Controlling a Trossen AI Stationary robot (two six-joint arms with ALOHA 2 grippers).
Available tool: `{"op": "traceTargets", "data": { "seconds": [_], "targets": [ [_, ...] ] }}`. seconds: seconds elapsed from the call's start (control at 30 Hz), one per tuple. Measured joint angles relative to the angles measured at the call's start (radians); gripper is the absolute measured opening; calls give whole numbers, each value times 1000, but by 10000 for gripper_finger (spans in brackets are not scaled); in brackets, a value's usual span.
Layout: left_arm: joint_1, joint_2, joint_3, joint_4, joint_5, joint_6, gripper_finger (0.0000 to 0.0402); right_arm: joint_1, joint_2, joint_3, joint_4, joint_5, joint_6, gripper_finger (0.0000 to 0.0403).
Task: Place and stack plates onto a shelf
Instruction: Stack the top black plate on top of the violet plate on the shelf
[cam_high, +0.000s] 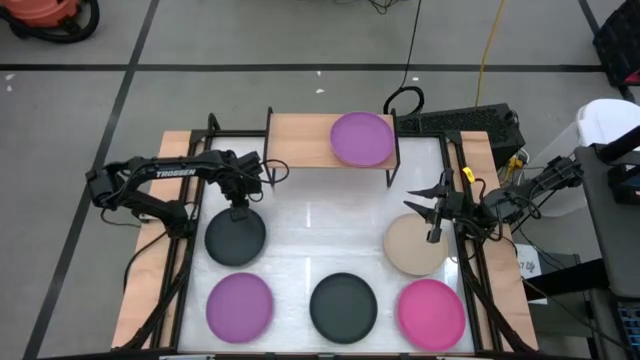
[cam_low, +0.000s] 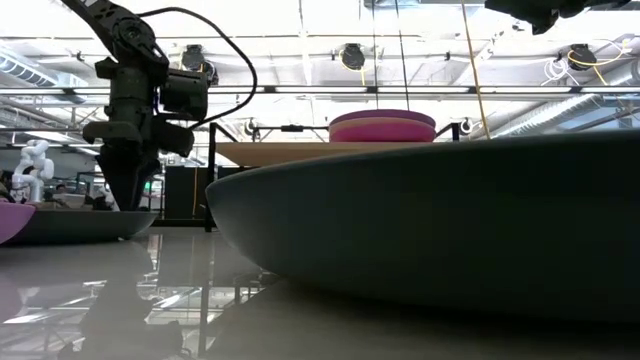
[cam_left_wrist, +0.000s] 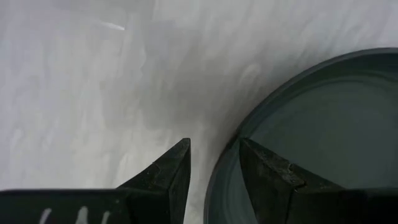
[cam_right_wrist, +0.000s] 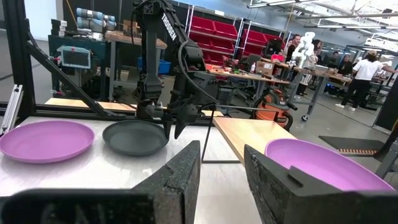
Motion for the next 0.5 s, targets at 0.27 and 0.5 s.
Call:
{"op": "traceTargets", "data": {
  "seconds": [0.27,0.5],
  "targets": [
    [-35,0,1,4,3,-6,143,0,0,0,0,0,0,109],
    [-54,5,1,9,3,-15,143,0,0,0,0,0,0,109]
  ]
}}
